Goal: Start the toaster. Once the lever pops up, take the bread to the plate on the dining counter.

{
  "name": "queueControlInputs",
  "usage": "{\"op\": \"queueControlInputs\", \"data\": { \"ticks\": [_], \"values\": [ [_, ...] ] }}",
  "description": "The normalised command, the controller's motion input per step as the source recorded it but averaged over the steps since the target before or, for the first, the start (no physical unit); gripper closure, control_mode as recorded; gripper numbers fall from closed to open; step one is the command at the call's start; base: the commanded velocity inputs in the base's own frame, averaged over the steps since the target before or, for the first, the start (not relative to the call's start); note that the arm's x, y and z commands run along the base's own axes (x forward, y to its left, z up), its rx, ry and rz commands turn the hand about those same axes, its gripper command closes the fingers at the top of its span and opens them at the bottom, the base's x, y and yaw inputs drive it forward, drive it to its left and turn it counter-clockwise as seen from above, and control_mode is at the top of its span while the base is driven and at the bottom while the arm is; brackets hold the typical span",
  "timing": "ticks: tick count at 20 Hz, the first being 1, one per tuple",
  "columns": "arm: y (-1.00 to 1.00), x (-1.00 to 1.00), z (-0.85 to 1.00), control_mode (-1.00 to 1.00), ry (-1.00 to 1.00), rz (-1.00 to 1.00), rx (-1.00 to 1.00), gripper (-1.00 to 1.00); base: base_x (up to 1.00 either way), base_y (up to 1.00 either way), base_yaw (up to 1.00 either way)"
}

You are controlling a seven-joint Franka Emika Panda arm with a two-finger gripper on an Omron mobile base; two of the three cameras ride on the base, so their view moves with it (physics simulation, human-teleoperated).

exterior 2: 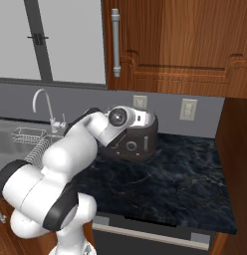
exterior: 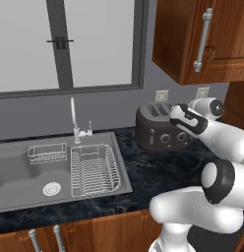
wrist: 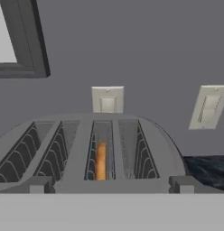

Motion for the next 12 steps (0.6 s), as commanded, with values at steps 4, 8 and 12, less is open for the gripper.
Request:
{"op": "queueControlInputs", "data": {
  "ticks": [4, 8, 12],
  "values": [
    [0.02, 0.27, -0.02, -1.00, 0.00, 0.00, 0.00, -1.00, 0.00, 0.00, 0.00],
    [0.02, 0.26, -0.06, -1.00, 0.00, 0.00, 0.00, -1.00, 0.00, 0.00, 0.00],
    [0.00, 0.12, -0.10, -1.00, 0.00, 0.00, 0.00, -1.00, 0.00, 0.00, 0.00]
  ]
}}
